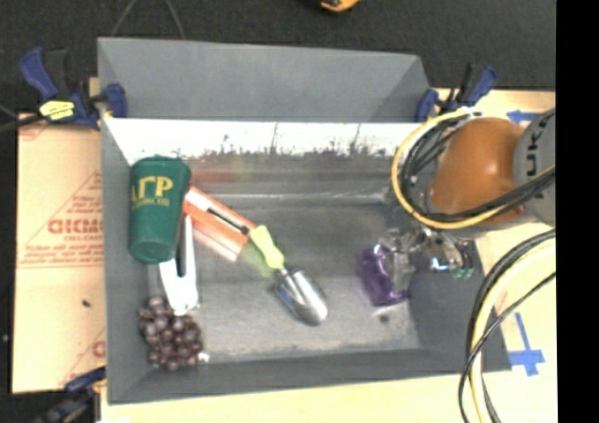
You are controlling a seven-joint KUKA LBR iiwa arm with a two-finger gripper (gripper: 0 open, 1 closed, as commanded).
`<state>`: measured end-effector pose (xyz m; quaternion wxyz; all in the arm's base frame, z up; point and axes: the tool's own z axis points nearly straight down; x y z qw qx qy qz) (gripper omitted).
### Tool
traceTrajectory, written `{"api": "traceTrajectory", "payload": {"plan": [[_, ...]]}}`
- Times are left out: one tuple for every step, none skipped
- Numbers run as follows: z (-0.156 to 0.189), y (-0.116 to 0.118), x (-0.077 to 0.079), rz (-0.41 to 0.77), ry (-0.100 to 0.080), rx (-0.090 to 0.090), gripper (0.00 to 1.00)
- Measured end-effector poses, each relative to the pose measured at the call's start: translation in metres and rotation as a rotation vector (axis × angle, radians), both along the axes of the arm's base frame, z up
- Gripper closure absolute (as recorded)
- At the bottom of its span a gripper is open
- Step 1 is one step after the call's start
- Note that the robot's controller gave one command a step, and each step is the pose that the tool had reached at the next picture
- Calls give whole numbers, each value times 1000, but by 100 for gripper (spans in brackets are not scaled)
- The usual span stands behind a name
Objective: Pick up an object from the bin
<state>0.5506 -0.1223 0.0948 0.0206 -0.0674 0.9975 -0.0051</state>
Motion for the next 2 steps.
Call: {"api": "traceTrajectory", "payload": {"plan": [[-3,3,0,6,-3,1,100],[90,20,-10,27,5,-7,100]]}}
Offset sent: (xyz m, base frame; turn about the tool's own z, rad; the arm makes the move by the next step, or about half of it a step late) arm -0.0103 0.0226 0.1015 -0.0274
